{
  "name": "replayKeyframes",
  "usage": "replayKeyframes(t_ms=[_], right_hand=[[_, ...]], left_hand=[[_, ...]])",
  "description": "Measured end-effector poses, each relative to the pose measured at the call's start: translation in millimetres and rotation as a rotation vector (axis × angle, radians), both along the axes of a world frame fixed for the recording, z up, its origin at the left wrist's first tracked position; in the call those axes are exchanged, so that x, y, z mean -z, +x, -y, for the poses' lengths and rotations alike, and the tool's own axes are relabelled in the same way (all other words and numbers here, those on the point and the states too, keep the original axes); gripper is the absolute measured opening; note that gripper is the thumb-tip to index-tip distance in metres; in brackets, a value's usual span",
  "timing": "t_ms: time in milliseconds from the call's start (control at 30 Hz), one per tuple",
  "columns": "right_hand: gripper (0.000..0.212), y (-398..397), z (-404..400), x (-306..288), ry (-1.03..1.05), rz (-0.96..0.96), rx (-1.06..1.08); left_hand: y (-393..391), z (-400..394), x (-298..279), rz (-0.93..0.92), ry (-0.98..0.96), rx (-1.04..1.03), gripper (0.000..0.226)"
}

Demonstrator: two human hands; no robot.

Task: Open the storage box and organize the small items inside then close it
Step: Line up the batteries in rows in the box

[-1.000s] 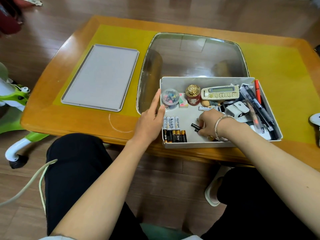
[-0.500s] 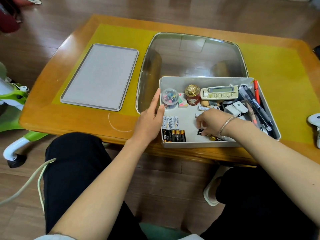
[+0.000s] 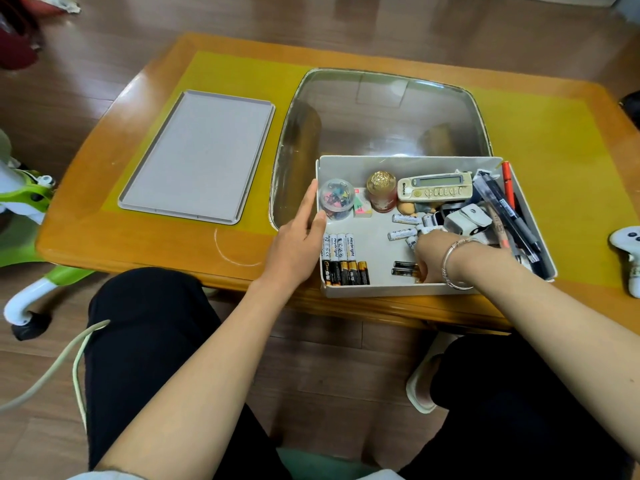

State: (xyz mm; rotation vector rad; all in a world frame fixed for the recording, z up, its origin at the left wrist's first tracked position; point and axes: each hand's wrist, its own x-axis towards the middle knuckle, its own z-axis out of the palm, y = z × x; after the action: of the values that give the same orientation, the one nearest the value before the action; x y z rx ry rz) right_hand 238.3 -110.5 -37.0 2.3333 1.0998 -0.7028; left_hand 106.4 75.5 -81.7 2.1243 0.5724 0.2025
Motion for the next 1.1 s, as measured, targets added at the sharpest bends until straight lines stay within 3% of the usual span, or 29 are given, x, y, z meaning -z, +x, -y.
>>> replayKeyframes(t_ms=[133, 300, 367, 567, 867, 967, 1100], right_hand=[[0.016, -1.1, -0.8, -4.7, 0.047, -0.028, 0.016], [0.011, -3.2, -5.5, -19.7, 0.486, -0.104, 0.188], [0.009, -8.8, -15.5, -14.8, 0.549, -0.123, 0.237], [0.027, -15.0, -26.9, 8.8, 0.462, -0.377, 0.398], [0.024, -16.5, -25.4, 7.8, 0.434, -0.478, 0.413], [0.022, -14.1, -18.9, 2.4, 0.486, -0.446, 0.428], [0.013, 0.8, -6.5, -5.8, 0.681, -0.077, 0.365]], left_hand=[[-0.2, -0.5, 1.0, 0.003, 0.002, 0.002, 0.052], [0.5, -1.0, 3.4, 0.02, -0.018, -0.003, 0.051], [0.6, -0.9, 3.8, 0.019, -0.02, -0.006, 0.051], [-0.1, 0.4, 2.5, 0.022, 0.006, -0.003, 0.052], [-0.4, 0.1, 2.8, 0.018, 0.0, -0.006, 0.051], [-0.1, -0.8, 2.5, 0.016, -0.001, -0.001, 0.051], [-0.2, -0.9, 3.2, 0.025, -0.01, 0.002, 0.051]])
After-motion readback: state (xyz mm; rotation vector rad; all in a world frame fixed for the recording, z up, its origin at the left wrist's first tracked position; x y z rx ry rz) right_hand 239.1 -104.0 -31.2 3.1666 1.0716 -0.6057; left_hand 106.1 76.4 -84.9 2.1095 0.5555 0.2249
